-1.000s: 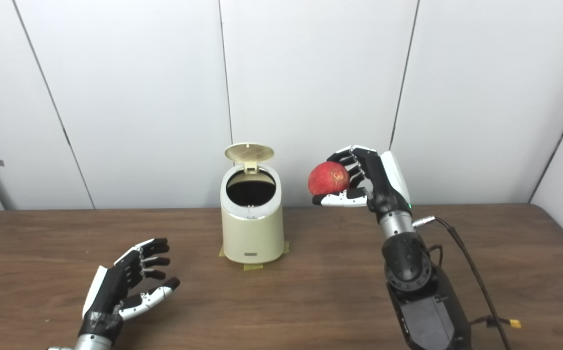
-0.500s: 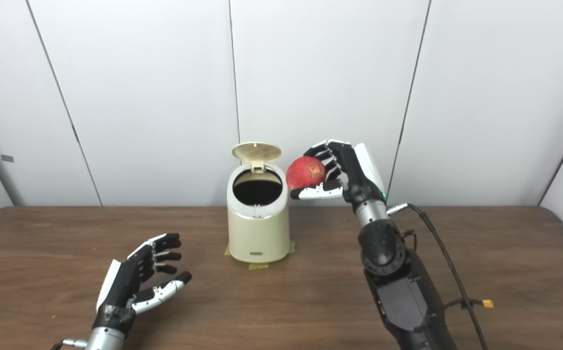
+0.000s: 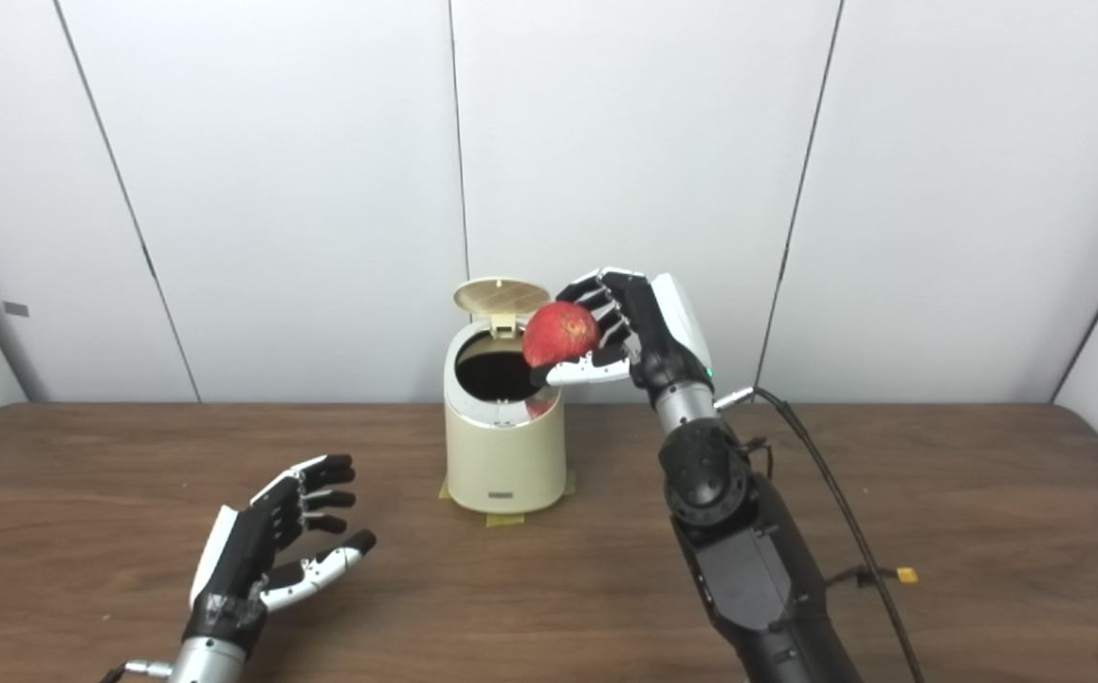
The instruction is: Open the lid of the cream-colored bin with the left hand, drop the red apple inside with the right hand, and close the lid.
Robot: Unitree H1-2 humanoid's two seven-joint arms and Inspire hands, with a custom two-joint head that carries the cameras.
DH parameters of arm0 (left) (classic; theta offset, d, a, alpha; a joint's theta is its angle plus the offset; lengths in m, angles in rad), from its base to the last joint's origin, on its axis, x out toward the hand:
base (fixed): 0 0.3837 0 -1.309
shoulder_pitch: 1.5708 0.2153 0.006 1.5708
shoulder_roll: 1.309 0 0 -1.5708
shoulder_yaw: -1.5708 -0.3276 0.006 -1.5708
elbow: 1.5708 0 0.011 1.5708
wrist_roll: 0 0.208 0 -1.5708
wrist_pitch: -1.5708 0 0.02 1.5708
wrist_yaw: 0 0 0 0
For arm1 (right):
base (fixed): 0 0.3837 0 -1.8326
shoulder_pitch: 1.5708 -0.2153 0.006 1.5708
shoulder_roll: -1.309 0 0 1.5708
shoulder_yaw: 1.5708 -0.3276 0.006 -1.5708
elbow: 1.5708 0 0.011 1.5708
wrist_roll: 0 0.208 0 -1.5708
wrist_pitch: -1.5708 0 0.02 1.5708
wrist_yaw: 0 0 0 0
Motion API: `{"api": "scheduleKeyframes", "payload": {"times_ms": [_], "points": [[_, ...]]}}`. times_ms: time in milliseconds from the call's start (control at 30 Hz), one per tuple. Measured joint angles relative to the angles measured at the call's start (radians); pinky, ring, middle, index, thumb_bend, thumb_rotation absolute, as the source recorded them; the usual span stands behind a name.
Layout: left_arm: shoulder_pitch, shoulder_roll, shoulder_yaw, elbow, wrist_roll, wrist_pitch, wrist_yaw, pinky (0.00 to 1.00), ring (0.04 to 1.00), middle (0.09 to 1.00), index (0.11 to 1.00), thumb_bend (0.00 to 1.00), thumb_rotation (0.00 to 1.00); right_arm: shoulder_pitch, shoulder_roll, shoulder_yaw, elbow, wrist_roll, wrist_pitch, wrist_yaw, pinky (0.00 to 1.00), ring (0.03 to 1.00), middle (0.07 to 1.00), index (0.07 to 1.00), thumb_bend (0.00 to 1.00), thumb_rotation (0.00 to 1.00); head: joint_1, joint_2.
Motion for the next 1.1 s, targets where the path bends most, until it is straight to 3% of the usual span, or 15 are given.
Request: {"api": "scheduleKeyframes", "payload": {"times_ms": [633, 833, 1000, 1067, 1100], "points": [[-0.001, -0.004, -0.012, -0.003, 0.01, 0.0, 0.021, 0.61, 0.708, 0.776, 0.777, 0.63, 0.05, -0.034, 0.058, 0.019, 0.114, 0.018, -0.055, -0.058, 0.35, 0.416, 0.488, 0.5, 0.52, 0.0, 0.018, 0.011], [-0.002, -0.007, -0.018, -0.003, 0.01, 0.0, 0.023, 0.61, 0.702, 0.77, 0.771, 0.63, 0.06, -0.038, 0.054, 0.035, 0.118, 0.021, -0.053, -0.051, 0.41, 0.44, 0.466, 0.532, 0.52, 0.0, 0.023, 0.014], [-0.002, -0.007, -0.021, -0.003, 0.014, 0.0, 0.026, 0.6, 0.697, 0.765, 0.77, 0.64, 0.08, -0.043, 0.039, 0.057, 0.117, 0.016, -0.053, -0.037, 0.41, 0.419, 0.518, 0.529, 0.52, 0.0, 0.026, 0.018], [-0.002, -0.007, -0.022, -0.003, 0.016, 0.0, 0.028, 0.59, 0.697, 0.766, 0.771, 0.63, 0.08, -0.043, 0.035, 0.063, 0.114, 0.009, -0.049, -0.033, 0.36, 0.447, 0.641, 0.505, 0.51, 0.0, 0.025, 0.02], [-0.002, -0.007, -0.023, -0.003, 0.017, 0.0, 0.029, 0.6, 0.699, 0.768, 0.773, 0.63, 0.08, -0.043, 0.034, 0.065, 0.11, 0.005, -0.045, -0.029, 0.35, 0.459, 0.683, 0.501, 0.52, 0.08, 0.025, 0.02]]}}
